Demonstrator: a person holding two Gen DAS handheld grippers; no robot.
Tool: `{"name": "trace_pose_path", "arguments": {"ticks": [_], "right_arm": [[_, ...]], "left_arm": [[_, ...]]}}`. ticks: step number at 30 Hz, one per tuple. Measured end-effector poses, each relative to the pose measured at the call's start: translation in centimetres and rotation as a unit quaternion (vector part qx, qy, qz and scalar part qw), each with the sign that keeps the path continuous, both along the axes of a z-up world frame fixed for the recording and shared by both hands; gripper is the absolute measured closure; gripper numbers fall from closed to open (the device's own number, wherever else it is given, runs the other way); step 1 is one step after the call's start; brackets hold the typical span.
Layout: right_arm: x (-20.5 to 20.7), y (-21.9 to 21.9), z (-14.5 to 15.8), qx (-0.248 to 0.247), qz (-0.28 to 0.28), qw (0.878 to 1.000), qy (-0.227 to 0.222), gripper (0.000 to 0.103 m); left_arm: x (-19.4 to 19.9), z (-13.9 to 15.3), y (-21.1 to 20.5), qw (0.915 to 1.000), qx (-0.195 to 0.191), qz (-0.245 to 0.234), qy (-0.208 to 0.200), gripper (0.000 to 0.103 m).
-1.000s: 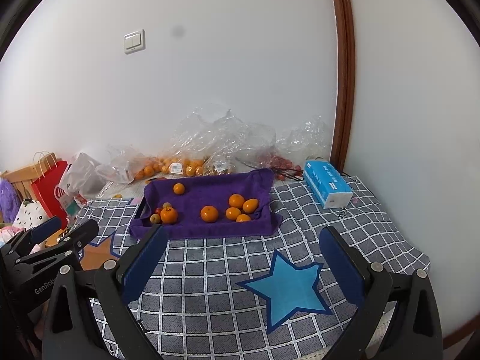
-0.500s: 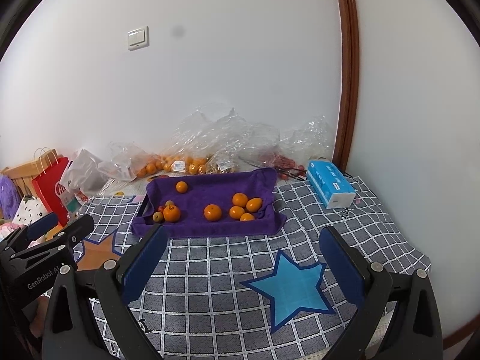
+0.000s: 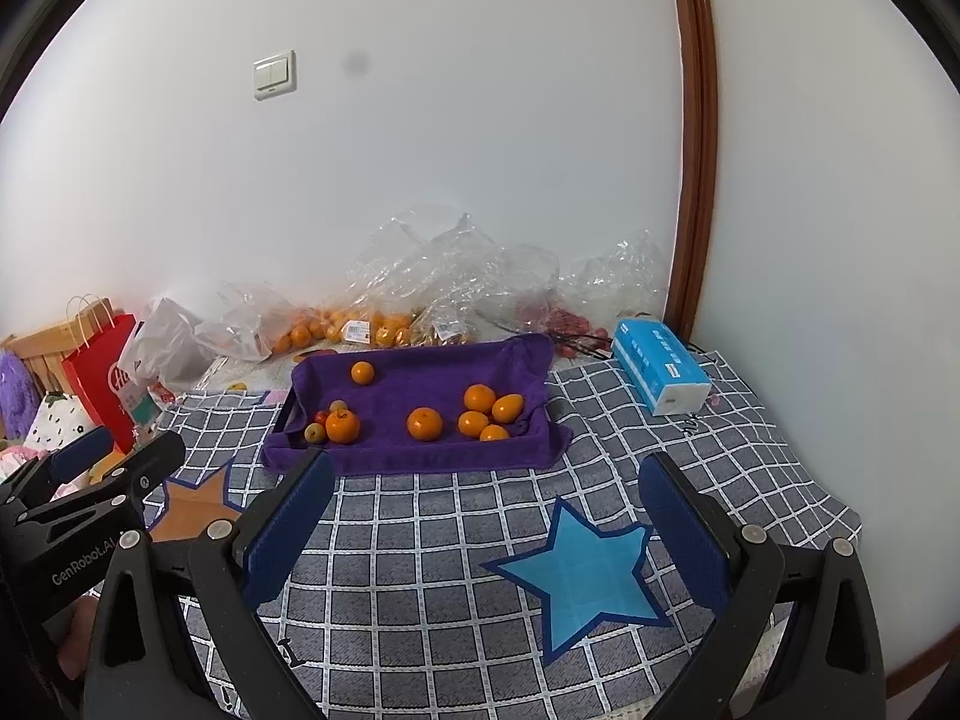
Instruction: Organize fruits
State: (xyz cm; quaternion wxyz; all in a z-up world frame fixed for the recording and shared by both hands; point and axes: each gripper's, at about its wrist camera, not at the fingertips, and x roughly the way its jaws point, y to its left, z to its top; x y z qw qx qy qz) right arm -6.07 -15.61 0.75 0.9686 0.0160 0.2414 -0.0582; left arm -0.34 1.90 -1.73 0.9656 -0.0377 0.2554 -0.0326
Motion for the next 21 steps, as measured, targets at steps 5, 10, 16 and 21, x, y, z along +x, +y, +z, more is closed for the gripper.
{"name": "trace_pose_path", "arguments": {"ticks": [5,10,16,21], "right_arm": [[-0.02,0.0,-0.03,-0.001,0.001,1.0,-0.001,0.003],[-0.15,-0.07,0.12,0.001,0.001,1.0,-0.004,0.003],[-0.07,-0.01,0.02,0.0,0.004,1.0,-0.004,0.003],[0.04,0.16,-0.16,-0.002,0.007,1.0,-0.01,0.003]], "left_arm": [[-0.06,-0.09,-0.19,1.0,0.003,-0.001,0.001,0.02],[0.01,0.04,-0.29,1.0,0.003,-0.002,0.001,0.02],[-0.03,0.07,-0.15,1.0,0.001,-0.001,0.0,0.02],[0.17,0.02,-0.07,1.0,0.003,-0.004,-0.001,0.02]]}}
